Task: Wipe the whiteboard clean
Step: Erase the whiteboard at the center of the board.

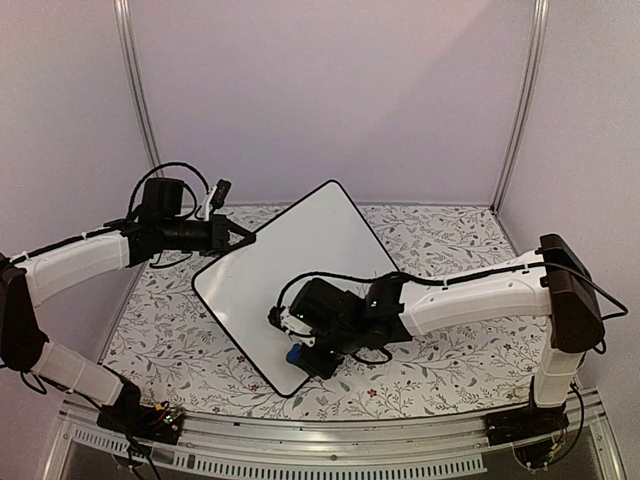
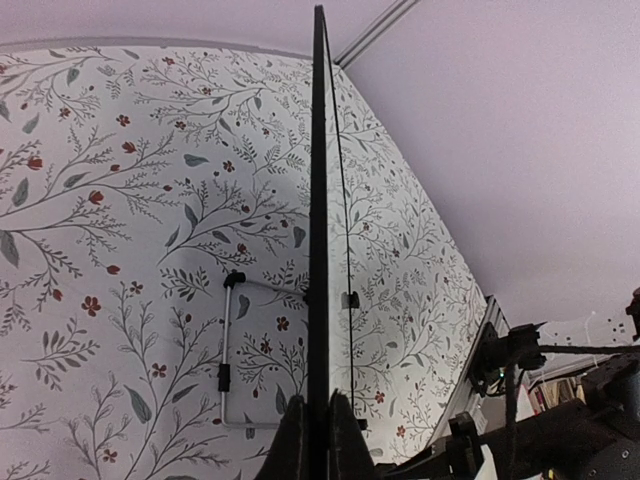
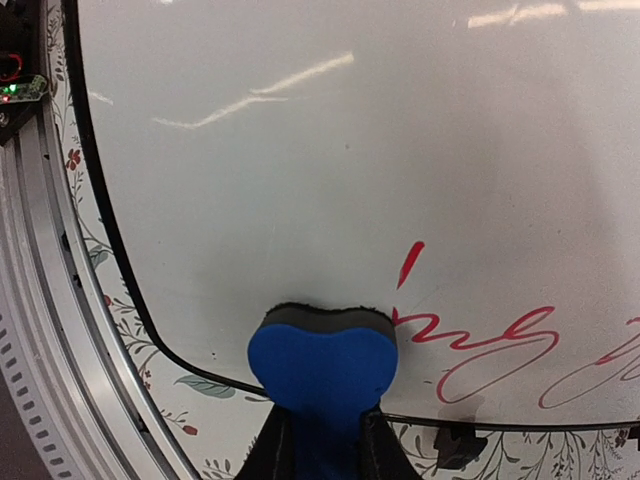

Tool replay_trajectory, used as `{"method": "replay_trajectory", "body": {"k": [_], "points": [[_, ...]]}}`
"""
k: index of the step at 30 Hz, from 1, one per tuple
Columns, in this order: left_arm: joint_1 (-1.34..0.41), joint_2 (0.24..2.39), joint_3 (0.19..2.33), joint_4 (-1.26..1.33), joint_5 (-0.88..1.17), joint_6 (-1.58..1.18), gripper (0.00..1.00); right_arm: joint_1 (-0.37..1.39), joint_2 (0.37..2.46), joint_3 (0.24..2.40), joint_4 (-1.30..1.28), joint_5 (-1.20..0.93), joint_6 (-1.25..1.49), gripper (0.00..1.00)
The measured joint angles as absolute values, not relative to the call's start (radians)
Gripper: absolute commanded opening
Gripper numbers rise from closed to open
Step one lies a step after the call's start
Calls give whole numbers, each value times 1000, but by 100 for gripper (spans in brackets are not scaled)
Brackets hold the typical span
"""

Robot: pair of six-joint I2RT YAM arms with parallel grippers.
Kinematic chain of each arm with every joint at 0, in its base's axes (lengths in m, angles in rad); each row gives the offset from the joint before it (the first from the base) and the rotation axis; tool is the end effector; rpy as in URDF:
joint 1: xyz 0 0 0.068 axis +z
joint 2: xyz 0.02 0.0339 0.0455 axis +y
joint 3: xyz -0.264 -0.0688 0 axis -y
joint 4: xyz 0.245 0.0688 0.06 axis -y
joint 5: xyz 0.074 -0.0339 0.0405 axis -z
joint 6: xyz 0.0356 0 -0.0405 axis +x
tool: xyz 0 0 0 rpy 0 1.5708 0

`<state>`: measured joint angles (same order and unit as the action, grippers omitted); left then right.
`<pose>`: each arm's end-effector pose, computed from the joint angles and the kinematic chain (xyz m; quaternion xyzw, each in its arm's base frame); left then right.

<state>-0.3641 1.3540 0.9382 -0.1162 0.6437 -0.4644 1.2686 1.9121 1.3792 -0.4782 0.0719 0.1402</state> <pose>0.2726 -0.1268 0.2753 0.1155 0.8304 -0.4409 0.3205 0.1239 0.3888 0.1967 -0.5052 0.8169 0.1524 0.2327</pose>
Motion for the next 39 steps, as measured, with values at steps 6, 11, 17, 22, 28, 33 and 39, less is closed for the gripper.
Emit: {"method": "replay_trajectory", "body": {"k": [6, 11, 17, 22, 28, 33, 39], "points": [[-364, 1354, 938, -116, 644, -464, 0, 1269, 1907, 1363, -492, 70, 144, 7], [-364, 1354, 938, -116, 644, -465, 0, 1269, 1904, 1354, -515, 70, 147, 8], [-364, 1354, 938, -117, 643, -466, 0, 1271, 1903, 1352, -543, 70, 146, 7], [-364, 1354, 938, -117, 643, -471, 0, 1279, 1890, 1361, -584, 84, 144, 7], [-364, 1354, 938, -117, 643, -472, 0, 1280, 1840, 1448, -592, 131, 127, 8], [-364, 1354, 938, -117, 643, -472, 0, 1262, 1823, 1538, -561, 155, 100, 8], [-364, 1354, 938, -117, 643, -472, 0, 1223, 1881, 1576, -531, 152, 84, 8]]}}
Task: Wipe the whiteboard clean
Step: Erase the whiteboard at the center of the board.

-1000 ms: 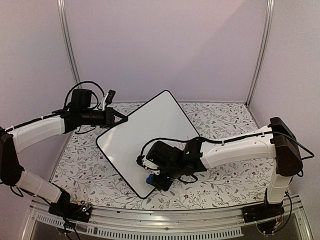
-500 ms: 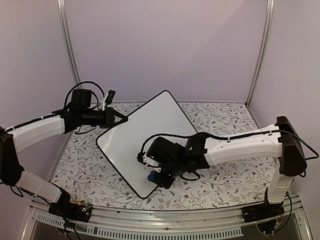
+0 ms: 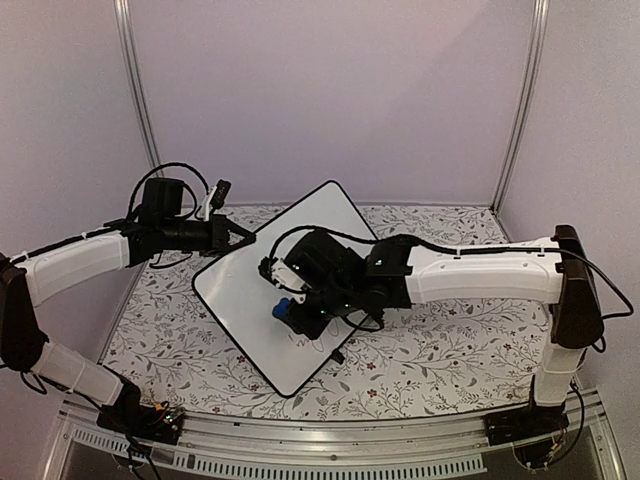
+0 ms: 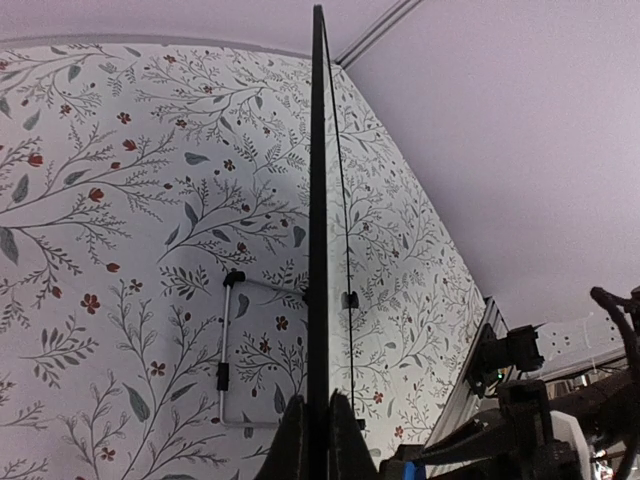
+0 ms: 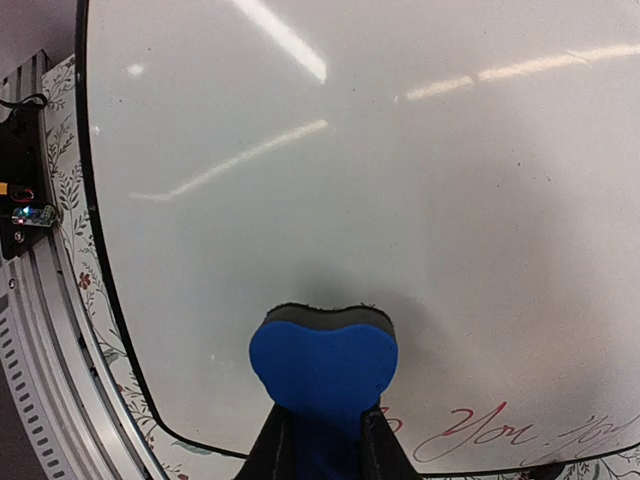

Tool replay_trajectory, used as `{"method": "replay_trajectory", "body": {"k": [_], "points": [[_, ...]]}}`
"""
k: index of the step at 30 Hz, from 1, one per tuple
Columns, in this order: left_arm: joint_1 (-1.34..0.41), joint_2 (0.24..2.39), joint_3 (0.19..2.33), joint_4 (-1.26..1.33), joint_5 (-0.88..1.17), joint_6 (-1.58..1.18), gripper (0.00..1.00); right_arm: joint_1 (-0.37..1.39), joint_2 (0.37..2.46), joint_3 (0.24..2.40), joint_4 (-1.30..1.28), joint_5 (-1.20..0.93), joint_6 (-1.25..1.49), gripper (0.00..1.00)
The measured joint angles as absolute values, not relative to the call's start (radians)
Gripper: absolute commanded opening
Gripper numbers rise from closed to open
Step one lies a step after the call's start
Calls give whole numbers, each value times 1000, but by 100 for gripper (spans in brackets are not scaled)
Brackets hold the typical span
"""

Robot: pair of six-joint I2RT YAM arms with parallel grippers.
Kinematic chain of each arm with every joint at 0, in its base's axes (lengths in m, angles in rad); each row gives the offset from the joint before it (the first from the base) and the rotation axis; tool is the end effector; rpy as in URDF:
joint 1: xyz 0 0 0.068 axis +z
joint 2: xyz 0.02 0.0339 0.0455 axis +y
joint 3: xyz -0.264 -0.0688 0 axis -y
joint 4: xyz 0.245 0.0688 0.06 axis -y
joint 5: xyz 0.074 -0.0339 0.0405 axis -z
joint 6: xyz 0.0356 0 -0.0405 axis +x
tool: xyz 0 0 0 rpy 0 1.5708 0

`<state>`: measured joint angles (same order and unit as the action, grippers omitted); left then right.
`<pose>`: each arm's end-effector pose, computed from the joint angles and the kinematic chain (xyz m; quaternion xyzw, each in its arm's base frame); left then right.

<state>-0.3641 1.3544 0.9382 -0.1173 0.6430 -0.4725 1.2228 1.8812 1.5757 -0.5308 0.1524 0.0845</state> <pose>0.2726 -0.1267 0.2750 0.1118 0.8313 -0.4418 0.3183 0.1502 0.3982 0.2674 -0.4785 0.7986 0.1613 0.3274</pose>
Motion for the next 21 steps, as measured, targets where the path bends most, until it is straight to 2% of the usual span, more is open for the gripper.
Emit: {"method": "replay_trajectory", "body": {"k": [7, 21], "points": [[-364, 1354, 938, -117, 643, -472, 0, 1214, 1950, 1573, -530, 119, 78, 8], [-364, 1354, 938, -117, 643, -468, 0, 1216, 1922, 1467, -484, 74, 113, 8]]}}
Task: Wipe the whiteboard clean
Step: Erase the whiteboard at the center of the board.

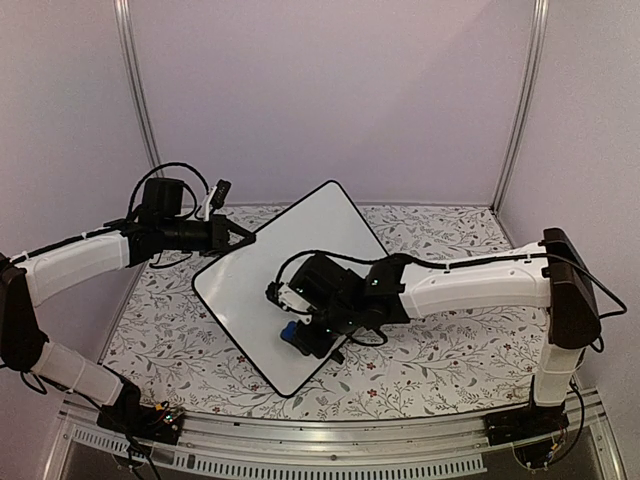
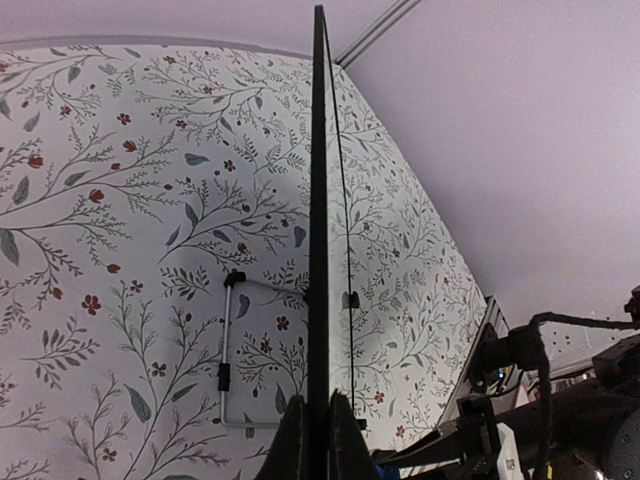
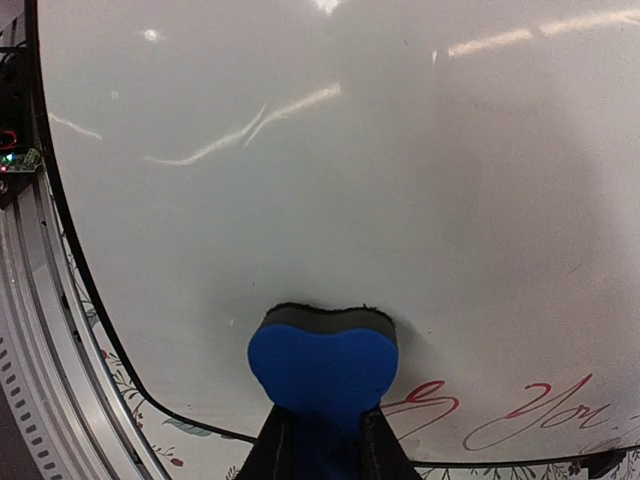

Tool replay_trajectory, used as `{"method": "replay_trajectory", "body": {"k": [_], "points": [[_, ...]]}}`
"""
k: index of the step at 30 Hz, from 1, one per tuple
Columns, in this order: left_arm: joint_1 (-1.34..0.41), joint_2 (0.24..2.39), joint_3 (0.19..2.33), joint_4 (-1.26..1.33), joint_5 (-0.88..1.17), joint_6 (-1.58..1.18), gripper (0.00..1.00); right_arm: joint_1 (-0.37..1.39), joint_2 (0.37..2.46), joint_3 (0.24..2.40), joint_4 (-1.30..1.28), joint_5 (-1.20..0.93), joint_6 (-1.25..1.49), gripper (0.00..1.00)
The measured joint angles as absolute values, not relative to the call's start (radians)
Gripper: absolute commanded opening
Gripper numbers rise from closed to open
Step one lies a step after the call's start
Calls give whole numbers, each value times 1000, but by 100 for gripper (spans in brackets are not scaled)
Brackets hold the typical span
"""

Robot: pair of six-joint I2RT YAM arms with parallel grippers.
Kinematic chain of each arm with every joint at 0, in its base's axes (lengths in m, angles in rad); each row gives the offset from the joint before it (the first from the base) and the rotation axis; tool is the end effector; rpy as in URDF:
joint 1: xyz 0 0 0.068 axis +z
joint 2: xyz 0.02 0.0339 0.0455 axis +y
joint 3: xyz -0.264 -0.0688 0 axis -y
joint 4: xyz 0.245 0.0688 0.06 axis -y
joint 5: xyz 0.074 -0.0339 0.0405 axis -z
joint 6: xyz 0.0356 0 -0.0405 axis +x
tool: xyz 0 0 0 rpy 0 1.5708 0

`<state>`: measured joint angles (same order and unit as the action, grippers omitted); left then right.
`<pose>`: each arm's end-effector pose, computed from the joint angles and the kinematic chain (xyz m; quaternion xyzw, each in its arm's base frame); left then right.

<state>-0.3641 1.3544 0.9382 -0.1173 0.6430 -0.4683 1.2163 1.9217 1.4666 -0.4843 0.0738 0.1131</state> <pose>0.2726 -0.1267 0.2750 0.1135 0.8310 -0.4411 0.3192 0.1489 0.3947 0.2192 -0.4881 0.8150 0.1638 0.2658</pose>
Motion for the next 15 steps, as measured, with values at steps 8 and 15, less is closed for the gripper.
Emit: {"method": "replay_trajectory", "body": {"k": [8, 15], "points": [[-364, 1354, 938, -117, 643, -468, 0, 1230, 1907, 1412, -486, 74, 131, 8], [-364, 1354, 938, -117, 643, -467, 0, 1240, 1895, 1362, -492, 76, 146, 7]]}}
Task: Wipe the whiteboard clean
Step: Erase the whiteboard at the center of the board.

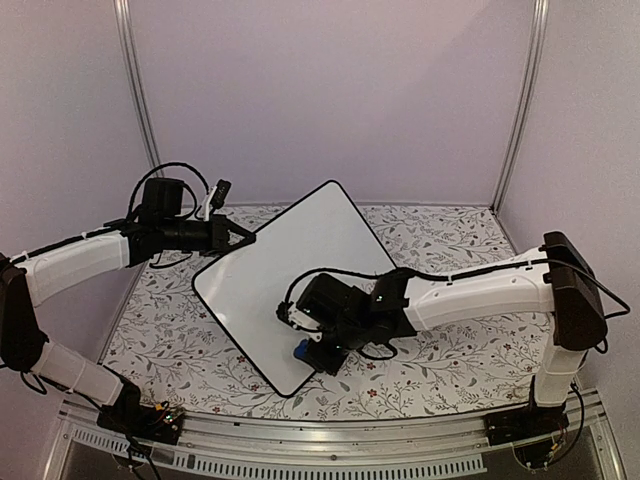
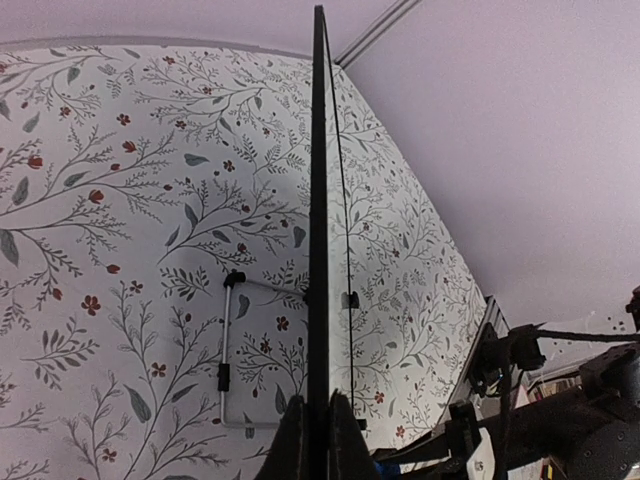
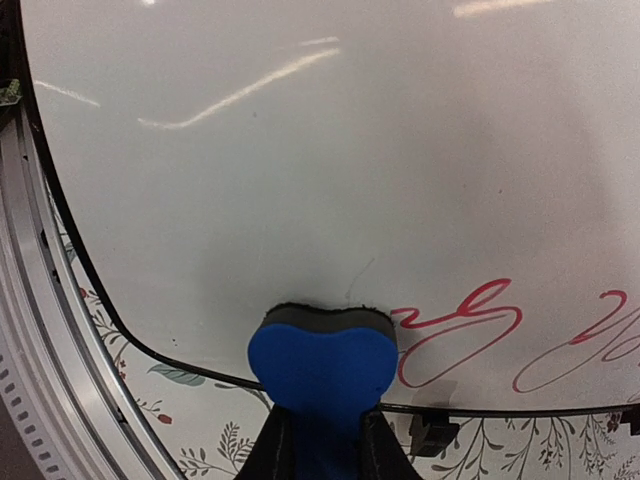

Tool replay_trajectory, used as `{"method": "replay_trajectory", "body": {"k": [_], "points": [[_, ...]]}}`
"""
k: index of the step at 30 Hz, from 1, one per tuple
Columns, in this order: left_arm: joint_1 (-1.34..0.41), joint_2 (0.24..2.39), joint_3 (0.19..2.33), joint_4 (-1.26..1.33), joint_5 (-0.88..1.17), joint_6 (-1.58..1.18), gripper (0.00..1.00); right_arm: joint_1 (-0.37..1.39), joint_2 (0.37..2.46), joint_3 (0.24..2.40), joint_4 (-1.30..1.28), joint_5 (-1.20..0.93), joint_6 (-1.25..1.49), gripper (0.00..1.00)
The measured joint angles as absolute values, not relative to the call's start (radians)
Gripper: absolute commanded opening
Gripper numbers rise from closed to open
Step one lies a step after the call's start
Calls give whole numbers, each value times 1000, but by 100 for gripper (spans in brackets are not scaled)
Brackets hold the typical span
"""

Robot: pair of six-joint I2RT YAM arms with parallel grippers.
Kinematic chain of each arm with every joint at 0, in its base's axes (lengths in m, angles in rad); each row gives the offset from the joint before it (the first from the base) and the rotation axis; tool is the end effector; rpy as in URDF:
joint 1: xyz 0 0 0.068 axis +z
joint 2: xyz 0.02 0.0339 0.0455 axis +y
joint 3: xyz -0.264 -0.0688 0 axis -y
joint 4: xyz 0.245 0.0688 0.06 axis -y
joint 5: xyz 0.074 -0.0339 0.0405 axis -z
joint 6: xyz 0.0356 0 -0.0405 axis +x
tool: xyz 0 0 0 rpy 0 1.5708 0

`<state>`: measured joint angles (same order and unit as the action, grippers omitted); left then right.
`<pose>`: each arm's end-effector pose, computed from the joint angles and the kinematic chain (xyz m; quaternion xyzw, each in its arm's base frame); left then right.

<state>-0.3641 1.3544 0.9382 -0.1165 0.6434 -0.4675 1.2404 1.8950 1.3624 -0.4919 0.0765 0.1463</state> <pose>0.2727 -0.1268 0.2751 0.1141 0.8308 -0.4412 0.3196 0.1332 0.3799 0.1975 -0.4917 0.8272 0.1440 0.2309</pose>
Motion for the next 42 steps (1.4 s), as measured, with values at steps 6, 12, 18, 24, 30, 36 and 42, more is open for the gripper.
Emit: {"method": "replay_trajectory", "body": {"k": [6, 12, 18, 24, 30, 36, 42], "points": [[-364, 1354, 938, -117, 643, -467, 0, 1243, 1886, 1327, -512, 76, 162, 8], [-364, 1354, 938, -117, 643, -468, 0, 1243, 1884, 1324, -526, 76, 167, 8], [-364, 1354, 938, -117, 643, -472, 0, 1243, 1875, 1353, -575, 93, 161, 8], [-364, 1354, 938, -117, 643, -472, 0, 1240, 1848, 1457, -585, 133, 130, 8], [-364, 1354, 938, -117, 643, -472, 0, 1216, 1851, 1521, -559, 145, 91, 8], [-364, 1354, 938, -117, 643, -472, 0, 1190, 1907, 1527, -538, 135, 70, 8], [-364, 1354, 938, -117, 643, -471, 0, 1184, 1916, 1481, -519, 109, 70, 8]]}}
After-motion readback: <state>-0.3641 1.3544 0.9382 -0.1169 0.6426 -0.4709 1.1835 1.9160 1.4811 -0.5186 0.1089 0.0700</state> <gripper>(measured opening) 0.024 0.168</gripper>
